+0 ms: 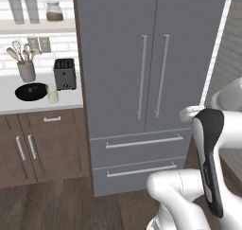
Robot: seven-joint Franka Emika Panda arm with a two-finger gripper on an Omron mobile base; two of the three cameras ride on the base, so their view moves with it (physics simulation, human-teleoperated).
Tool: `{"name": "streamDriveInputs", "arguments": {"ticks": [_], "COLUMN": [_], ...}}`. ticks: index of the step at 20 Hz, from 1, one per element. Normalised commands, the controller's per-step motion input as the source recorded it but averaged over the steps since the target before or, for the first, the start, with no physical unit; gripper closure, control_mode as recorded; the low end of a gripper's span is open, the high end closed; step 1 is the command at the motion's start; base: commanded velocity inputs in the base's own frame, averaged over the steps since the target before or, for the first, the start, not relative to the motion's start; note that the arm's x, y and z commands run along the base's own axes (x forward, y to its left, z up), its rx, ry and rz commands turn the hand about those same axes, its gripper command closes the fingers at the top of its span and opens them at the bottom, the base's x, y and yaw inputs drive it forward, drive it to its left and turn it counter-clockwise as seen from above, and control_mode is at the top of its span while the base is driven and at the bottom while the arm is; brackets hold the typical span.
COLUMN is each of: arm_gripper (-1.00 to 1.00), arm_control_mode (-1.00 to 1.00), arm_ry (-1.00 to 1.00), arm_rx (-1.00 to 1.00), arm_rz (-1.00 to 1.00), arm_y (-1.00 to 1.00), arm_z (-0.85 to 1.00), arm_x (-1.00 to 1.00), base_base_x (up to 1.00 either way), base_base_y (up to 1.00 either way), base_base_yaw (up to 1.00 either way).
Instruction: Grab a lemon wedge from the fridge and one ice cube from the ice bowl, and put them in the glass of lemonade.
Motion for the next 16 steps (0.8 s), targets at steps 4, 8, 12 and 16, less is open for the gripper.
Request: {"name": "streamDriveInputs", "arguments": {"ticks": [4, 8, 12, 16], "arm_gripper": [-1.00, -1.00, -1.00, -1.00], "arm_control_mode": [-1.00, -1.00, -1.00, -1.00], "arm_ry": [-0.27, -0.26, -0.11, 0.02], "arm_rx": [-0.13, -0.12, -0.06, 0.13], "arm_rz": [0.02, 0.03, 0.00, -0.01], "arm_y": [0.00, 0.00, 0.00, -0.20], "arm_z": [1.00, 1.00, 0.90, 0.18], "arm_x": [0.26, 0.49, 0.52, 0.68], "base_base_x": [0.00, 0.00, 0.00, 0.00], "base_base_y": [0.00, 0.00, 0.00, 0.00], "base_base_yaw": [0.00, 0.00, 0.00, 0.00]}}
